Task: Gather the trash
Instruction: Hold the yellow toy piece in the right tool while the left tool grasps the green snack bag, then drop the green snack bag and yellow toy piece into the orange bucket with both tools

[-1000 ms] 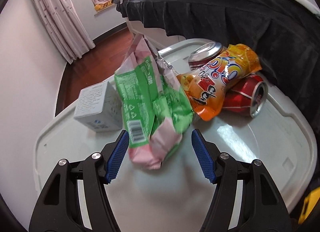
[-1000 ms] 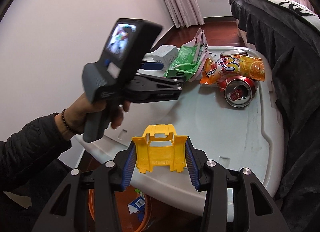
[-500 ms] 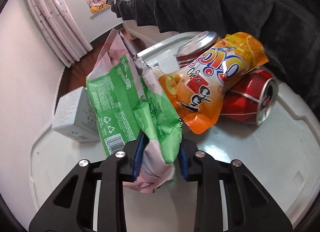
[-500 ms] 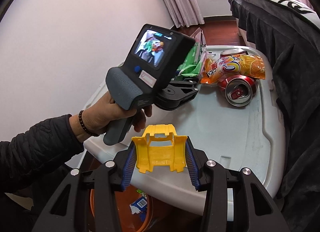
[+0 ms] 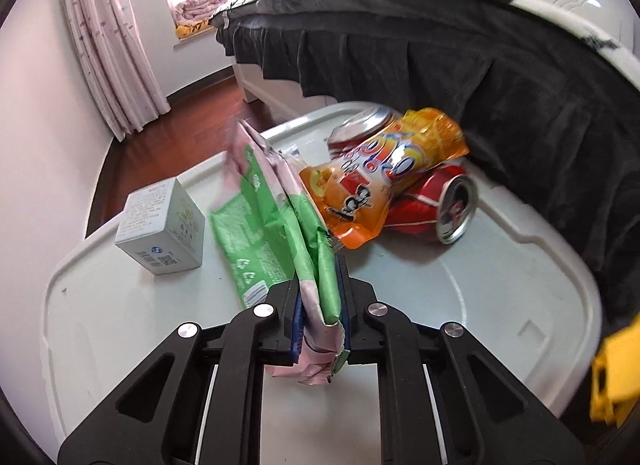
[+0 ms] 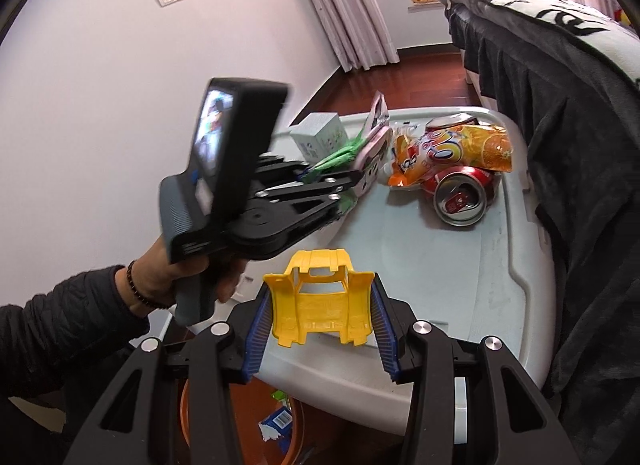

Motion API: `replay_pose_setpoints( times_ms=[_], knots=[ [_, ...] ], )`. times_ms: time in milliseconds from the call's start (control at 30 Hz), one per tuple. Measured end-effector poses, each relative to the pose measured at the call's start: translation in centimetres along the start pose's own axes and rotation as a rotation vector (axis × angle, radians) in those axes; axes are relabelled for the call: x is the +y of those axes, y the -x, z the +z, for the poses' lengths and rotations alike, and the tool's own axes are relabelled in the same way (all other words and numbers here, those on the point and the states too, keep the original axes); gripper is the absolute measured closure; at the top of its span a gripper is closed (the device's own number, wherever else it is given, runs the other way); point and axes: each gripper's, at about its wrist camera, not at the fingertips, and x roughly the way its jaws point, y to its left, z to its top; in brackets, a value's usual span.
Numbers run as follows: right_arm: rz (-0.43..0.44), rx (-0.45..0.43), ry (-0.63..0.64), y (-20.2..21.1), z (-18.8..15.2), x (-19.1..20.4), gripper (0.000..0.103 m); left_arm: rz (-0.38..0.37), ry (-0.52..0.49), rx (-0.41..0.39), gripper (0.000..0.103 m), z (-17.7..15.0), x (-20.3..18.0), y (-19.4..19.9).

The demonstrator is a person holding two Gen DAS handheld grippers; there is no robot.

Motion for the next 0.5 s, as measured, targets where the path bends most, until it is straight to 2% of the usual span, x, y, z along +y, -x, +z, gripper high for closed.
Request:
replay_pose_setpoints(
  times_ms=[267,500],
  knots=[
    [0.0,-0.008,-0.001,0.1,0.1,-0.2,0.058,-0.029,0.032,-0.051,0.093,-0.2,1.2,3.8],
    [-0.009,-0.001,0.035,-0.2,-0.1,0.7,0.058,-0.056,0.069,-0.061,0.093,-3.3,1.9,9.3]
  ],
)
